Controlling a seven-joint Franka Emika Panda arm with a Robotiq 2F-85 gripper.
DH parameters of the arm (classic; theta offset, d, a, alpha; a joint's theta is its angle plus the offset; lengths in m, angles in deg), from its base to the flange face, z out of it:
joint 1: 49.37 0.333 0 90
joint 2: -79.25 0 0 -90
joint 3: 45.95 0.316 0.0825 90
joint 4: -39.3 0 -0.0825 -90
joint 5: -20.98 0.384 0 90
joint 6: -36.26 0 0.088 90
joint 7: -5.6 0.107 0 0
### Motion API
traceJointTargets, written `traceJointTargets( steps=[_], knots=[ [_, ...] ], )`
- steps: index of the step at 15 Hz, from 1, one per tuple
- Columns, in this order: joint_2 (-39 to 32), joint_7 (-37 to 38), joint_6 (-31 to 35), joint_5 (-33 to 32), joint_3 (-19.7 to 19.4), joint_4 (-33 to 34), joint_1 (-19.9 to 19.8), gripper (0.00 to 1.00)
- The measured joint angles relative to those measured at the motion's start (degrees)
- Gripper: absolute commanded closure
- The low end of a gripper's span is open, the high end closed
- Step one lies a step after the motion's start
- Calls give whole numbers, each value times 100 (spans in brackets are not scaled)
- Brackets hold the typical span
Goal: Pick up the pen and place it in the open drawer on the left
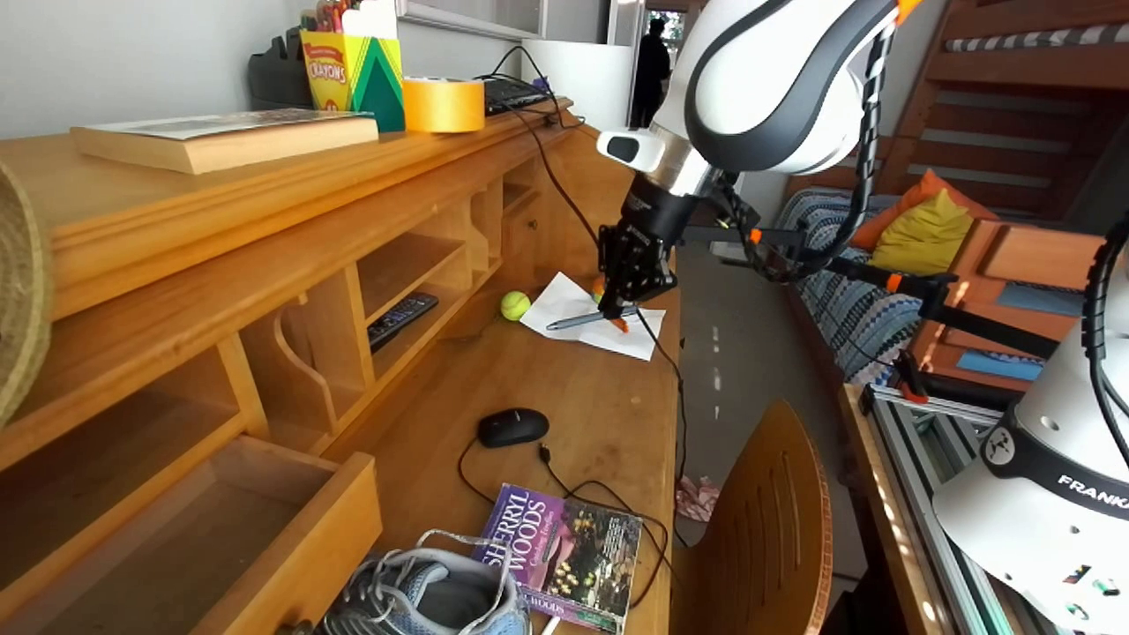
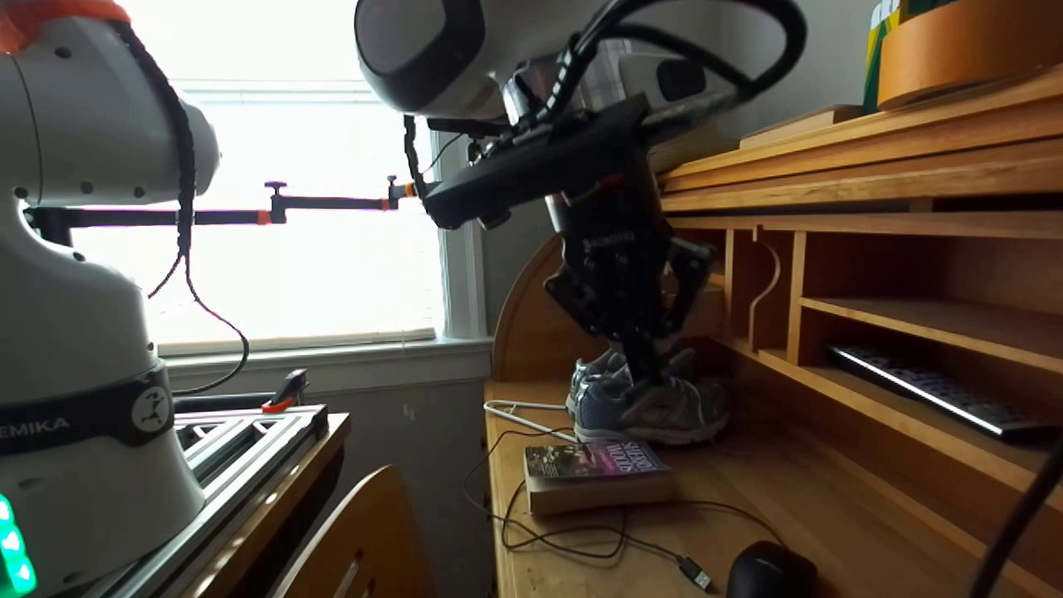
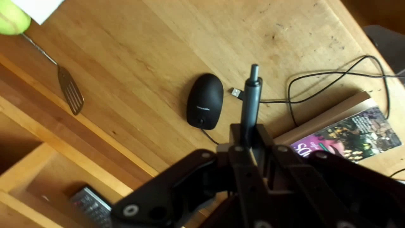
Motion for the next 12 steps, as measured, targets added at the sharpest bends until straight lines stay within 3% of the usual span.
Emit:
traceJointTargets(
  steps=[2, 6, 7, 8, 10, 12],
  knots=[
    [423, -117, -469, -130, -182, 1, 417, 97],
    [925, 510, -974, -1210, -1373, 17, 2204, 97],
    [987, 766, -989, -1457, -1559, 29, 2581, 88],
    [1024, 1033, -989, -1654, -1686, 50, 2903, 88],
    [1038, 1358, -989, -1822, -1768, 103, 3255, 88],
    [1037, 1397, -989, -1838, -1789, 111, 3293, 88]
  ],
)
